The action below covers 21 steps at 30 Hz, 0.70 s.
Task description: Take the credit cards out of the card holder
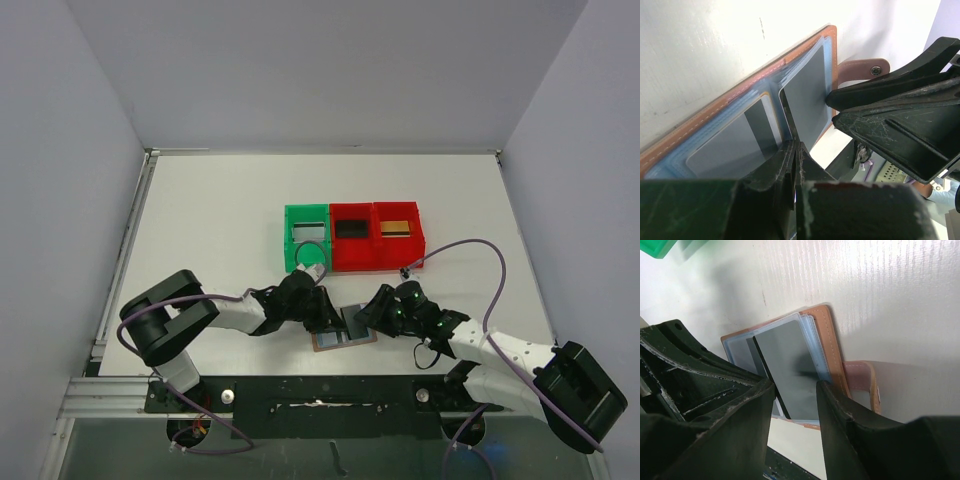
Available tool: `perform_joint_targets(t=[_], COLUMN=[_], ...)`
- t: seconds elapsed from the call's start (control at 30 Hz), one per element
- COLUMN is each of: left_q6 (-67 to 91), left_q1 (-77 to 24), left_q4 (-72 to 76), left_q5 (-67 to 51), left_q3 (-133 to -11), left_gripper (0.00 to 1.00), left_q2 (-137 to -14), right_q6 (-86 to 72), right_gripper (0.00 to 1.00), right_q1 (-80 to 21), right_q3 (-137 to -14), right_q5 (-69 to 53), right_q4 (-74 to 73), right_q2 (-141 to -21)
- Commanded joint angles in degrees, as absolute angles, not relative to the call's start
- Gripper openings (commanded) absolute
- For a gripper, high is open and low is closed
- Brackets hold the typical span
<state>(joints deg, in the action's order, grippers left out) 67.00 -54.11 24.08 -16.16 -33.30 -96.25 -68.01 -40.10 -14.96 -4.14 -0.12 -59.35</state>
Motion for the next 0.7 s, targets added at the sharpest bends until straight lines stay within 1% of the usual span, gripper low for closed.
perform_joint_targets(t=[0.0, 0.2, 0.43, 0.5, 0.53, 0.6, 0.67], left_q6=[67.85, 67.24, 66.85, 66.78, 66.84, 67.08, 67.44], left_q1=[-54.85, -54.85, -54.89, -54.84, -54.84, -54.85, -54.84], left_q4=[30.05, 27.34, 27.56, 28.0, 28.12, 28.3, 28.3], left_q5=[-17.13, -15.75, -15.81, -16.08, -16.08, -15.9, -15.48], left_q3=[-33.66, -32.65, -32.64, -33.1, -33.2, -33.5, -33.62], left_gripper=[0.0, 0.0, 0.0, 0.16, 0.22, 0.29, 0.31], left_q2=[-95.36, -93.45, -93.22, -93.54, -93.74, -94.13, -94.65], right_q6=[-66.99, -66.87, -66.78, -66.81, -66.8, -66.76, -66.79], right_gripper=[0.42, 0.42, 0.42, 0.42, 0.42, 0.42, 0.42], right_q1=[-39.99, -39.94, -39.94, -39.97, -39.98, -39.93, -39.95], right_q3=[-12.91, -13.05, -13.18, -13.21, -13.21, -13.1, -13.21], right_q5=[-3.51, -3.24, -3.32, -3.47, -3.48, -3.59, -3.66], right_q4=[-5.09, -5.57, -5.23, -5.15, -5.07, -4.87, -4.83], right_q2=[-59.92, -59.7, -59.68, -59.84, -59.94, -60.05, -60.12])
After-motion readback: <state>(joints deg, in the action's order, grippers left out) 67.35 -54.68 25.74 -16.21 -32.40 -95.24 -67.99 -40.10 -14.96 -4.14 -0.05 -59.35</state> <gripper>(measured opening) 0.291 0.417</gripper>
